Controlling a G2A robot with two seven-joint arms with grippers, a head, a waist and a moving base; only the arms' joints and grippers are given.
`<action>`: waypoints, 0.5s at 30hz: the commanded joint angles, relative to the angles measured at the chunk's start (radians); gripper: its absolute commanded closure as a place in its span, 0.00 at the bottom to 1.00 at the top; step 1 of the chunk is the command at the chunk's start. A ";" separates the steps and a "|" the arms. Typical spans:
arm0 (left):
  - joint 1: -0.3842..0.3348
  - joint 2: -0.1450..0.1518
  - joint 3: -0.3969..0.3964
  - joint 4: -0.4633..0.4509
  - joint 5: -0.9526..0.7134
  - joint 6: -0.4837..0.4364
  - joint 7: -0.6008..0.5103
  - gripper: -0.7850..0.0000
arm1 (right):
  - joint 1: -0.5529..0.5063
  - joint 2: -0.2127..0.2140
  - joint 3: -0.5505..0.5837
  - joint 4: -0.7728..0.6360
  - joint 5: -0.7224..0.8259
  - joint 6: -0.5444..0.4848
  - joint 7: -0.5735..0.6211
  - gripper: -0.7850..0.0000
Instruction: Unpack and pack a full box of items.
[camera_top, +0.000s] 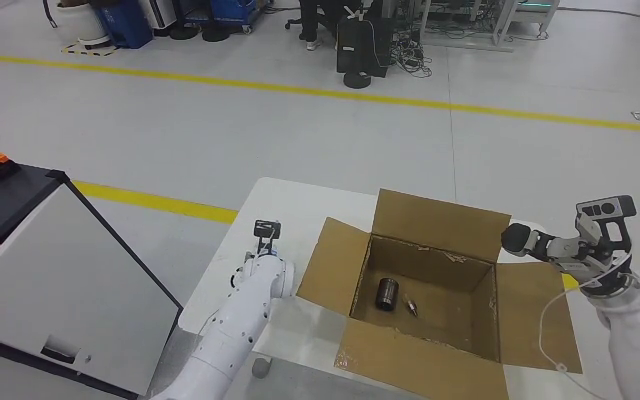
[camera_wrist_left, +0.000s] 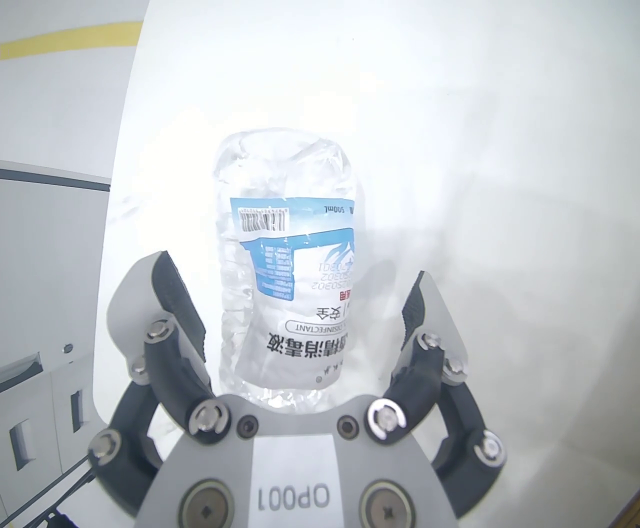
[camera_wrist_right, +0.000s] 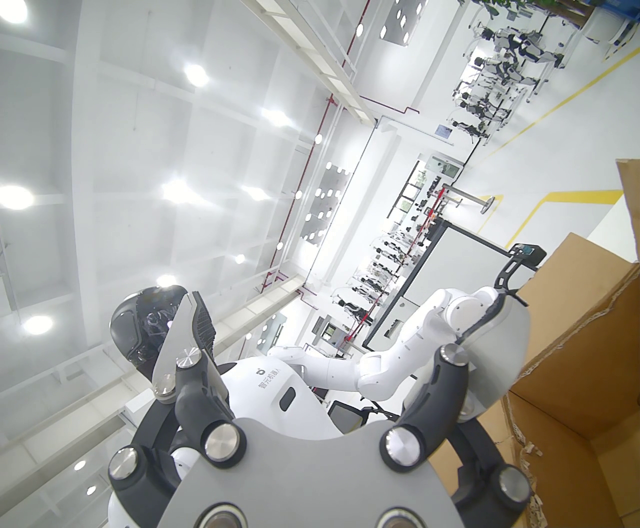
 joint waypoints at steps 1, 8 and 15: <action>-0.004 -0.002 0.002 0.010 -0.003 -0.004 0.011 0.00 | 0.000 0.000 0.000 0.000 0.000 0.000 0.000 0.00; -0.028 -0.011 0.004 0.062 0.004 0.030 0.030 0.00 | 0.000 0.000 0.000 0.000 0.000 0.000 0.000 0.00; -0.038 -0.014 -0.008 0.077 0.008 0.035 0.013 0.90 | 0.000 0.000 0.000 0.000 0.000 0.000 0.000 0.00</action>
